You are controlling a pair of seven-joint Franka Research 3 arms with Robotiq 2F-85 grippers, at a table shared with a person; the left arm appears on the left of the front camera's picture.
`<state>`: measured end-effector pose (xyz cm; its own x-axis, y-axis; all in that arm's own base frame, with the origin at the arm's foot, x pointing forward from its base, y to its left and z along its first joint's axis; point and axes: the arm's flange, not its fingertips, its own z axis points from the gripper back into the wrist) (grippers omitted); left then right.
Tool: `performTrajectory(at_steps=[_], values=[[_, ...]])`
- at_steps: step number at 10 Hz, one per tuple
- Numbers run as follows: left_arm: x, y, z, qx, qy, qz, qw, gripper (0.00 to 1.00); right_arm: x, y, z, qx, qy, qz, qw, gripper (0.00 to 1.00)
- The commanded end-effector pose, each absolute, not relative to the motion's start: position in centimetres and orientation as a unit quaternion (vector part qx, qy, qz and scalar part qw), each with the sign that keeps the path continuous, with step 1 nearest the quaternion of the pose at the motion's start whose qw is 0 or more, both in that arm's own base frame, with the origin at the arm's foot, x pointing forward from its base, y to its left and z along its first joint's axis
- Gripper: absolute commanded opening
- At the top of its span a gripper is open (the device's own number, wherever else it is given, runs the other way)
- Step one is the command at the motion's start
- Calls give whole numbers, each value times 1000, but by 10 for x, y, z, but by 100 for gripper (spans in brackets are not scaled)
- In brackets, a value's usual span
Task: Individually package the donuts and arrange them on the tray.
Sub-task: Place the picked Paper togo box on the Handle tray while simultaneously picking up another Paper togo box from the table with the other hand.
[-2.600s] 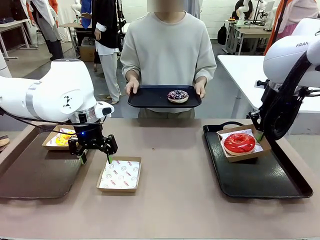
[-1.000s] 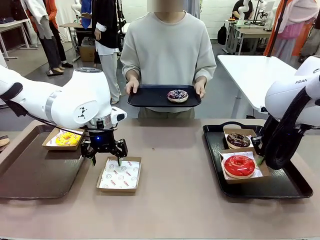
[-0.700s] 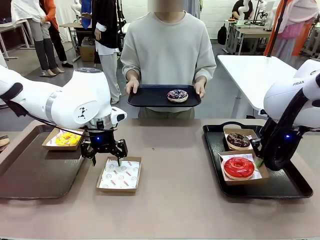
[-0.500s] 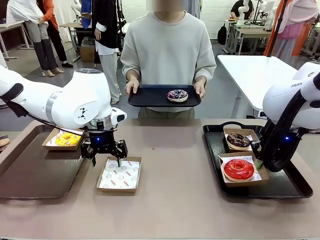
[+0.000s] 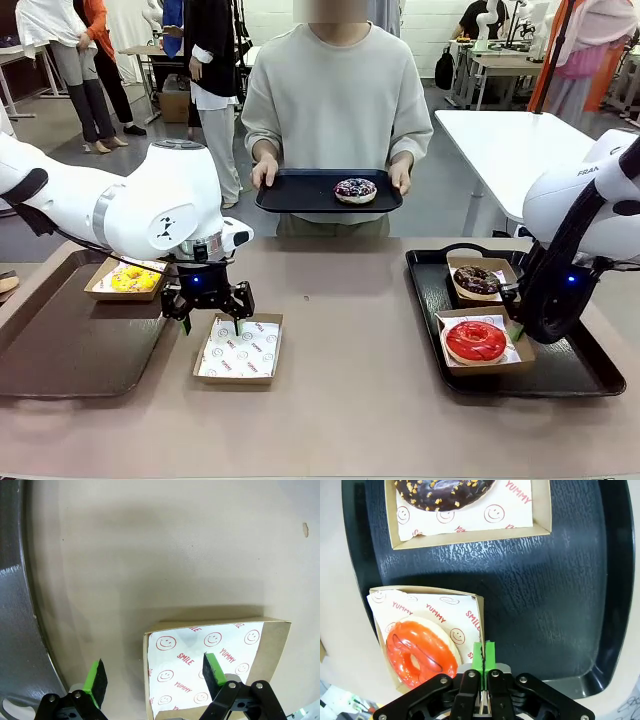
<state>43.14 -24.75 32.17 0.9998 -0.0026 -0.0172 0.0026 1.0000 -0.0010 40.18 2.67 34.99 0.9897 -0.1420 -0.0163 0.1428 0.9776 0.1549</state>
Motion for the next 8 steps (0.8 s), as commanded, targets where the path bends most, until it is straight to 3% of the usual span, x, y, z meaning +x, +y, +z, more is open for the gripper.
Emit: performTrajectory(at_steps=[1, 8], values=[[436, -254, 320, 20, 9, 5, 1000, 100, 408, 24, 349, 80, -3, -57, 995, 1], [436, -252, 317, 21, 11, 3, 1000, 100, 420, 37, 351, 20, 17, -42, 999, 1]])
